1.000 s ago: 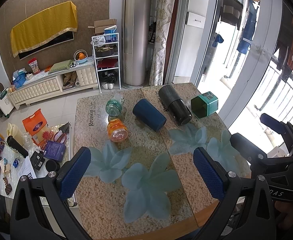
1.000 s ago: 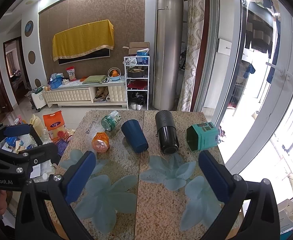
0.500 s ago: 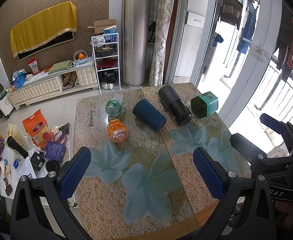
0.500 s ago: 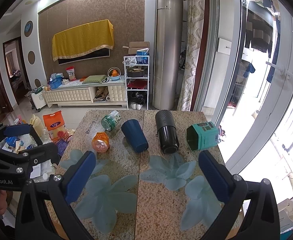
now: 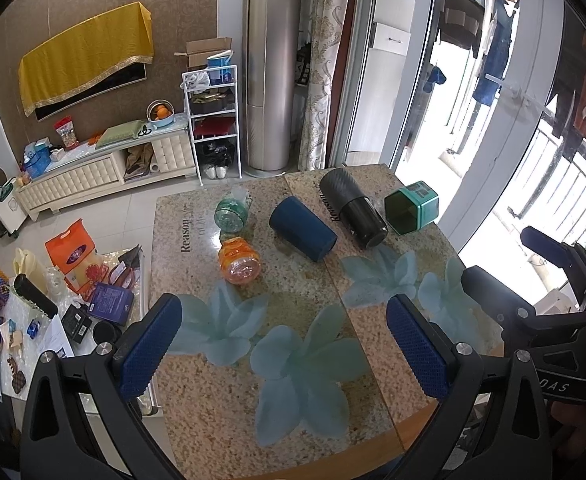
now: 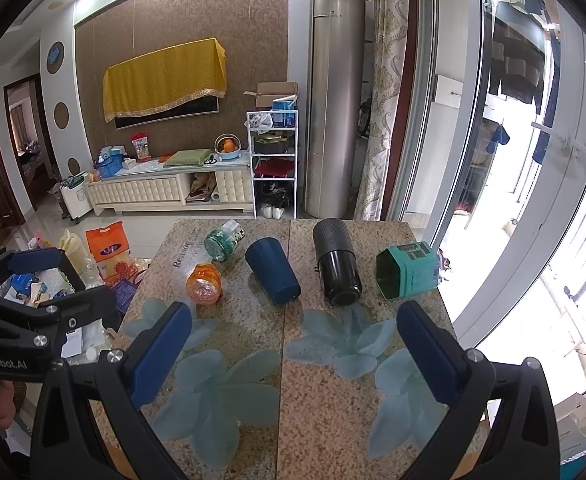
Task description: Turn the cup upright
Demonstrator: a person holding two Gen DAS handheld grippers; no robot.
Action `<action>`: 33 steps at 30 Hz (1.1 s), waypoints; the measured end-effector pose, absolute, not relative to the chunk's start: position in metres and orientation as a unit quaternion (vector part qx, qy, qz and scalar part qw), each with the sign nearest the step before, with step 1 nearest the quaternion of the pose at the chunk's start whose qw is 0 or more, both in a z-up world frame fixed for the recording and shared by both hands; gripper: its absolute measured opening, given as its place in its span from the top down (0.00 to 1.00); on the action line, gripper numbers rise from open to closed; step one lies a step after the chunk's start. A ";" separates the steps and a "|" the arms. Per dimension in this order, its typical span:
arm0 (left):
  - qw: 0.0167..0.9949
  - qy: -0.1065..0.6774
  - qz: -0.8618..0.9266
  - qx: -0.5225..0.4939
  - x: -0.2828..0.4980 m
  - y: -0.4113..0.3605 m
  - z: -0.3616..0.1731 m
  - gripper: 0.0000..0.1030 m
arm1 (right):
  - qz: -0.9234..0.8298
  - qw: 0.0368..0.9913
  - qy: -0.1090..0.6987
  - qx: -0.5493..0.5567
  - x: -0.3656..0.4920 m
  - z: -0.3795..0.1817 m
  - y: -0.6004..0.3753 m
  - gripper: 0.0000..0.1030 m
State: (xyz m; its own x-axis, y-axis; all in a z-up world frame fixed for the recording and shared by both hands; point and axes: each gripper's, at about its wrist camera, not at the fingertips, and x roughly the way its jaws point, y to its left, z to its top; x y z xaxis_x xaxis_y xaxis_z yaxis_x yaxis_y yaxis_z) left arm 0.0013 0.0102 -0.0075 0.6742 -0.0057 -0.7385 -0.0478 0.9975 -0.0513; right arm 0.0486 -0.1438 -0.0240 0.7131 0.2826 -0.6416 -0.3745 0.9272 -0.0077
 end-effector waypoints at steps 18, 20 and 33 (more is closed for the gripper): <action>0.894 0.443 0.035 -0.061 0.017 0.046 -0.027 0.00 | 0.199 0.908 0.361 -0.077 0.061 -0.037 -0.123 0.00; 0.887 0.453 0.046 -0.069 0.024 0.051 -0.033 0.00 | 0.207 0.904 0.366 -0.082 0.066 -0.041 -0.120 0.00; 0.823 0.547 0.082 -0.130 0.128 0.073 -0.094 0.00 | 0.260 0.875 0.399 -0.089 0.132 -0.060 -0.121 0.00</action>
State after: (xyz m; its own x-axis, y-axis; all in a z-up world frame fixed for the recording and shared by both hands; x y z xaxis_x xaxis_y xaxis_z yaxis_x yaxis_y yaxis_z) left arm 0.1281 0.0729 -0.0941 0.3892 -0.0068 -0.9211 -0.2766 0.9530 -0.1239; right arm 0.1318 -0.1206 -0.0597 0.5467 0.3844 -0.7439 -0.5260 0.8489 0.0521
